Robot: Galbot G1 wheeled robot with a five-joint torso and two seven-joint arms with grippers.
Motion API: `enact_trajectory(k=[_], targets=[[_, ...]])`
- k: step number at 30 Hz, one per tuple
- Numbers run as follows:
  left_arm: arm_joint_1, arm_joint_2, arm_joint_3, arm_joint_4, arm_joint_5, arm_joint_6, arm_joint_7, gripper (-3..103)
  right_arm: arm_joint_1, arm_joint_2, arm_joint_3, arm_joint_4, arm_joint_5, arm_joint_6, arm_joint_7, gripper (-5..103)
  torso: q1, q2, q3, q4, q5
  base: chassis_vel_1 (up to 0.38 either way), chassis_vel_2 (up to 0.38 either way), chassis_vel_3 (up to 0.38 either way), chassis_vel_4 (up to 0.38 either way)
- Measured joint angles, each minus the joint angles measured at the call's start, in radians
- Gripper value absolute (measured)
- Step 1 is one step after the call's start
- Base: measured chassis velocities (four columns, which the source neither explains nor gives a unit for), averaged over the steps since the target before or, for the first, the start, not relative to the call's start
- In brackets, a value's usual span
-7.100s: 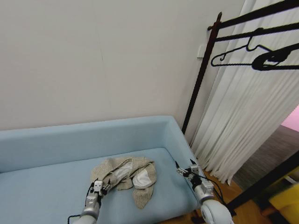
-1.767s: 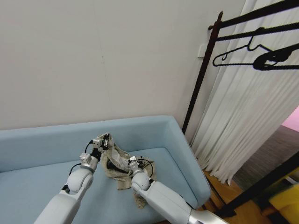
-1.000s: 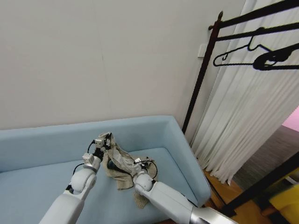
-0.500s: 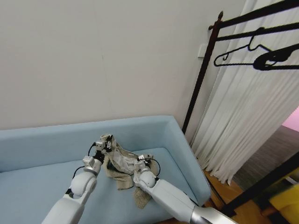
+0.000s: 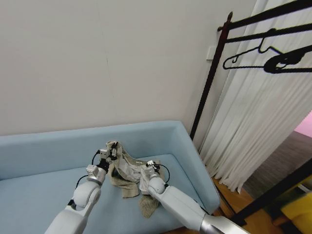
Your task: Pick up the clothes from the sofa and hang them on the clothes hanger.
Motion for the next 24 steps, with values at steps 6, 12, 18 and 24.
enact_trajectory(k=[6, 12, 18, 24], targets=[[0.003, -0.002, 0.005, -0.006, 0.003, 0.0, 0.0, 2, -0.007, -0.004, 0.019, 0.001, -0.002, 0.017, -0.005, 2, 0.0, 0.0, 0.0, 0.0, 0.0, 0.0, 0.0, 0.0, 0.0], [0.017, -0.012, 0.004, -0.007, 0.006, -0.009, 0.006, 2, -0.005, 0.0, 0.041, 0.009, -0.055, 0.055, -0.02, 2, 0.0, 0.0, 0.0, 0.0, -0.0001, 0.0, 0.0, 0.0, 0.0], [0.043, -0.032, -0.004, -0.007, 0.018, -0.026, 0.01, 0, 0.007, -0.011, 0.079, 0.043, -0.172, 0.094, -0.059, 2, 0.0, 0.0, 0.0, 0.0001, 0.0, 0.0, 0.0, 0.0, 0.0], [0.055, -0.046, -0.006, -0.007, 0.024, -0.026, 0.006, 21, 0.038, -0.055, 0.11, 0.103, -0.224, 0.11, -0.095, 2, 0.0, 0.0, 0.0, -0.0002, 0.0, 0.0, 0.0, 0.0, 0.0]])
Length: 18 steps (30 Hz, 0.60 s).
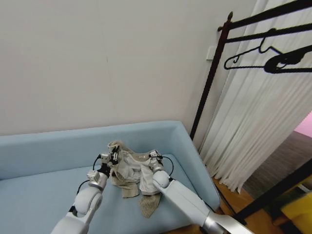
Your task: Pick up the clothes from the sofa and hang them on the clothes hanger.
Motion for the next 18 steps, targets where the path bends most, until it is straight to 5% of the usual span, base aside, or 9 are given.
enact_trajectory(k=[13, 18], targets=[[0.045, -0.028, 0.004, -0.015, 0.001, 0.0, 0.015, 65, 0.133, -0.074, 0.038, 0.098, 0.0, 0.005, -0.094, 2, 0.0, 0.0, 0.0, 0.0004, 0.0, 0.0, 0.0, 0.0, 0.0], [0.07, -0.031, 0.008, -0.012, 0.007, -0.032, 0.078, 86, 0.19, -0.102, 0.059, 0.128, 0.021, -0.006, -0.112, 2, 0.0, 0.0, 0.0, 0.0, 0.0, 0.0, 0.0, 0.0, 0.0]])
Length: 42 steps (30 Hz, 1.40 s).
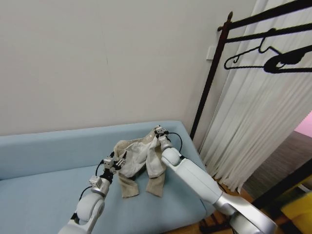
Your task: Pick up the clothes from the sofa and hang them on the clothes hanger.
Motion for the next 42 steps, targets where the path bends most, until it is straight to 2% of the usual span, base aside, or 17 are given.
enact_trajectory(k=[1, 2, 3, 6, 7, 9, 13, 17, 24, 30, 33, 42], targets=[[0.0, 0.0, 0.0, 0.0, 0.0, 0.0, 0.0, 86, 0.0, 0.0, 0.0, 0.0, 0.0, 0.0, 0.0, 2, 0.0, 0.0, 0.0, 0.0, 0.0, 0.0, 0.0, 0.0, 0.0], [0.006, 0.0, -0.002, 0.005, 0.003, -0.013, 0.024, 92, 0.004, -0.003, 0.001, 0.007, 0.004, -0.002, 0.0, 2, 0.0, 0.0, 0.0, 0.0, -0.0001, 0.0, 0.0, 0.0, 0.0], [0.015, 0.002, -0.007, 0.01, 0.007, -0.028, 0.059, 92, 0.007, -0.007, 0.002, 0.014, 0.008, -0.006, 0.0, 2, 0.0, 0.0, 0.0, 0.0, -0.0001, 0.0, 0.0, 0.0, 0.0], [0.042, 0.015, -0.018, 0.032, 0.016, -0.101, 0.217, 100, 0.014, -0.016, 0.009, 0.025, 0.017, -0.013, -0.001, 2, 0.0, 0.0, 0.0, 0.0003, 0.0, 0.0, 0.0, 0.0, 0.0], [0.042, 0.015, -0.018, 0.032, 0.016, -0.101, 0.217, 100, 0.014, -0.016, 0.009, 0.025, 0.017, -0.013, -0.001, 2, 0.0, 0.0, 0.0, 0.0003, 0.0, 0.0, 0.0, 0.0, 0.0], [0.047, 0.019, -0.018, 0.045, 0.02, -0.121, 0.271, 100, 0.018, -0.02, 0.014, 0.027, 0.02, -0.013, -0.001, 2, 0.0, 0.0, 0.0, 0.0002, -0.0002, 0.0, 0.0, 0.0, 0.0], [0.03, 0.018, -0.009, 0.081, 0.015, -0.106, 0.217, 100, 0.026, -0.032, 0.018, 0.042, 0.033, -0.019, 0.0, 2, 0.0, 0.0, 0.0, 0.0002, -0.0001, 0.0, 0.0, 0.0, 0.0], [-0.037, 0.013, 0.01, 0.188, 0.015, -0.081, 0.138, 100, 0.035, -0.048, 0.016, 0.063, 0.058, -0.031, 0.0, 2, 0.0, 0.0, 0.0, 0.0, -0.0004, 0.0, 0.0, 0.0, 0.0], [-0.115, 0.01, 0.029, 0.318, 0.011, -0.082, 0.129, 100, 0.043, -0.055, -0.015, 0.1, 0.095, -0.042, 0.001, 2, 0.0, 0.0, 0.0, 0.0004, -0.0002, 0.0, 0.0, 0.0, 0.0], [-0.209, 0.009, 0.058, 0.382, -0.051, -0.093, 0.173, 100, 0.043, -0.064, -0.038, 0.134, 0.12, -0.052, 0.002, 2, 0.0, 0.0, 0.0, 0.0, -0.0002, 0.0, 0.0, 0.0, 0.0], [-0.291, 0.008, 0.088, 0.466, -0.061, -0.106, 0.248, 100, 0.05, -0.071, -0.056, 0.162, 0.15, -0.062, 0.013, 2, 0.0, 0.0, 0.0, -0.0003, -0.0001, 0.0, 0.0, 0.0, 0.0], [-0.398, 0.0, 0.136, 0.617, -0.041, -0.107, 0.277, 100, 0.066, -0.084, -0.078, 0.21, 0.201, -0.071, 0.022, 2, 0.0, 0.0, 0.0, 0.0003, -0.0002, 0.0, 0.0, 0.0, 0.0]])
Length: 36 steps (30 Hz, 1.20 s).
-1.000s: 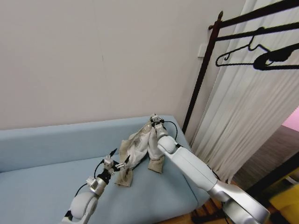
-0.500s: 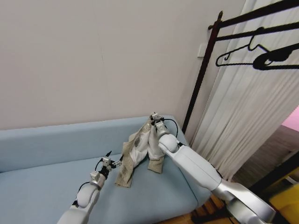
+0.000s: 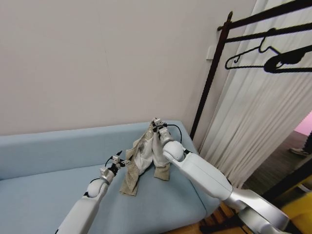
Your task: Pick up the clothes from the sofa and hang them on the clothes hanger.
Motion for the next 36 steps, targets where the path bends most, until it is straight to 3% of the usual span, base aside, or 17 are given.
enact_trajectory(k=[10, 13, 16, 19, 21, 22, 23, 25, 27, 29, 30, 34, 36], targets=[[-0.081, -0.01, 0.051, 0.103, -0.002, -0.018, 0.048, 103, -0.004, -0.009, -0.005, 0.033, 0.015, -0.003, 0.007, 2, 0.0, 0.0, 0.0, -0.0002, 0.0001, 0.0, 0.0, 0.0, 0.0], [-0.098, -0.017, 0.061, 0.134, -0.001, -0.035, 0.082, 89, -0.004, -0.012, -0.008, 0.041, 0.018, -0.004, 0.007, 2, 0.0, 0.0, 0.0, -0.0002, 0.0, 0.0, 0.0, 0.0, 0.0], [-0.102, -0.02, 0.064, 0.14, -0.002, -0.037, 0.087, 84, -0.005, -0.015, -0.008, 0.045, 0.019, -0.004, 0.007, 2, 0.0, 0.0, 0.0, -0.0001, 0.0, 0.0, 0.0, 0.0, 0.0], [-0.105, -0.028, 0.069, 0.149, 0.001, -0.041, 0.09, 68, -0.007, -0.024, -0.008, 0.057, 0.023, -0.004, 0.007, 2, 0.0, 0.0, 0.0, -0.0001, 0.0, 0.0, 0.0, 0.0, 0.0], [-0.105, -0.029, 0.069, 0.149, 0.002, -0.041, 0.09, 68, -0.007, -0.025, -0.008, 0.057, 0.023, -0.004, 0.007, 2, 0.0, 0.0, 0.0, -0.0001, 0.0, 0.0, 0.0, 0.0, 0.0], [-0.102, -0.029, 0.069, 0.143, 0.003, -0.041, 0.09, 57, -0.009, -0.03, -0.008, 0.058, 0.023, -0.004, 0.007, 2, 0.0, 0.0, 0.0, -0.0001, 0.0001, 0.0, 0.0, 0.0, 0.0], [-0.099, -0.029, 0.069, 0.137, 0.003, -0.041, 0.09, 57, -0.01, -0.032, -0.007, 0.059, 0.023, -0.004, 0.007, 2, 0.0, 0.0, 0.0, -0.0001, 0.0001, 0.0, 0.0, 0.0, 0.0], [-0.094, -0.029, 0.068, 0.122, 0.003, -0.041, 0.09, 45, -0.012, -0.037, -0.007, 0.059, 0.023, -0.004, 0.006, 2, 0.0, 0.0, 0.0, -0.0002, 0.0, 0.0, 0.0, 0.0, 0.0], [-0.091, -0.028, 0.067, 0.117, 0.003, -0.041, 0.089, 45, -0.013, -0.039, -0.007, 0.059, 0.023, -0.004, 0.006, 2, 0.0, 0.0, 0.0, -0.0002, 0.0001, 0.0, 0.0, 0.0, 0.0], [-0.085, -0.027, 0.062, 0.103, 0.003, -0.04, 0.087, 34, -0.016, -0.04, -0.005, 0.056, 0.023, -0.004, 0.005, 2, 0.0, 0.0, 0.0, -0.0001, 0.0, 0.0, 0.0, 0.0, 0.0], [-0.085, -0.027, 0.062, 0.103, 0.003, -0.04, 0.087, 34, -0.016, -0.04, -0.005, 0.056, 0.023, -0.004, 0.005, 2, 0.0, 0.0, 0.0, -0.0001, 0.0, 0.0, 0.0, 0.0, 0.0], [-0.08, -0.025, 0.055, 0.087, 0.002, -0.038, 0.08, 14, -0.023, -0.04, -0.003, 0.05, 0.021, -0.003, 0.005, 2, 0.0, 0.0, 0.0, -0.0001, 0.0, 0.0, 0.0, 0.0, 0.0], [-0.08, -0.025, 0.054, 0.085, 0.002, -0.038, 0.077, 14, -0.024, -0.041, -0.003, 0.05, 0.021, -0.002, 0.005, 2, 0.0, 0.0, 0.0, -0.0001, 0.0, 0.0, 0.0, 0.0, 0.0]])
